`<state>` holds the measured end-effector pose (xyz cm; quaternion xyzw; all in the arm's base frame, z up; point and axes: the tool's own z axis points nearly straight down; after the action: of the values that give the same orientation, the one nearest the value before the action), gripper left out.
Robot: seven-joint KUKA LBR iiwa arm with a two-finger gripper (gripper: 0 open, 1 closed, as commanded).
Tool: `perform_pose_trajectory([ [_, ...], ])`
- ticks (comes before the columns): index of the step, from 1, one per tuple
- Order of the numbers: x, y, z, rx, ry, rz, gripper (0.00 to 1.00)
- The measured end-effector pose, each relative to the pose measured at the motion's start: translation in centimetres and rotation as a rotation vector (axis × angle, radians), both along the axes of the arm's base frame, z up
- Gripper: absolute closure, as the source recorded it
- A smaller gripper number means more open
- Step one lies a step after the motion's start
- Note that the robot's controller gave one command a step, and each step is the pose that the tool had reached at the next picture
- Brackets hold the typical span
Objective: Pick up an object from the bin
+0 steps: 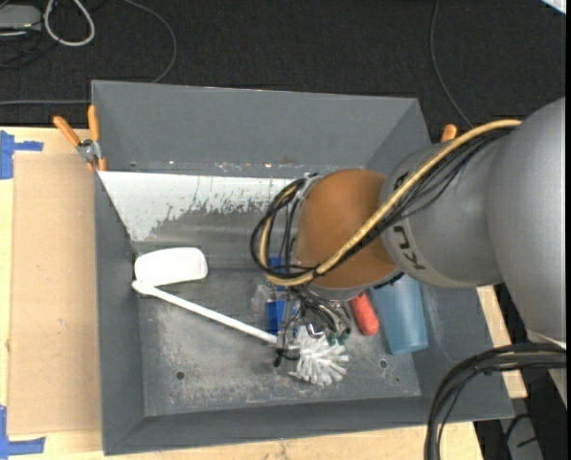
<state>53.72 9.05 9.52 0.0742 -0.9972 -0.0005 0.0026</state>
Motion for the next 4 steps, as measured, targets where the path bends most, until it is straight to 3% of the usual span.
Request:
perform_pose_trajectory([
  [1,-0.4,2.5,-2.1,0.0,0.012,-0.103,0.0],
  [2,-6.2,-6.0,-1.3,-0.004,-0.001,-0.024,0.0],
  [3,-2.2,-4.1,-2.6,0.003,0.009,-0.298,0.0],
  [4,-2.9,-4.9,-2.6,0.001,0.008,-0.293,0.0],
])
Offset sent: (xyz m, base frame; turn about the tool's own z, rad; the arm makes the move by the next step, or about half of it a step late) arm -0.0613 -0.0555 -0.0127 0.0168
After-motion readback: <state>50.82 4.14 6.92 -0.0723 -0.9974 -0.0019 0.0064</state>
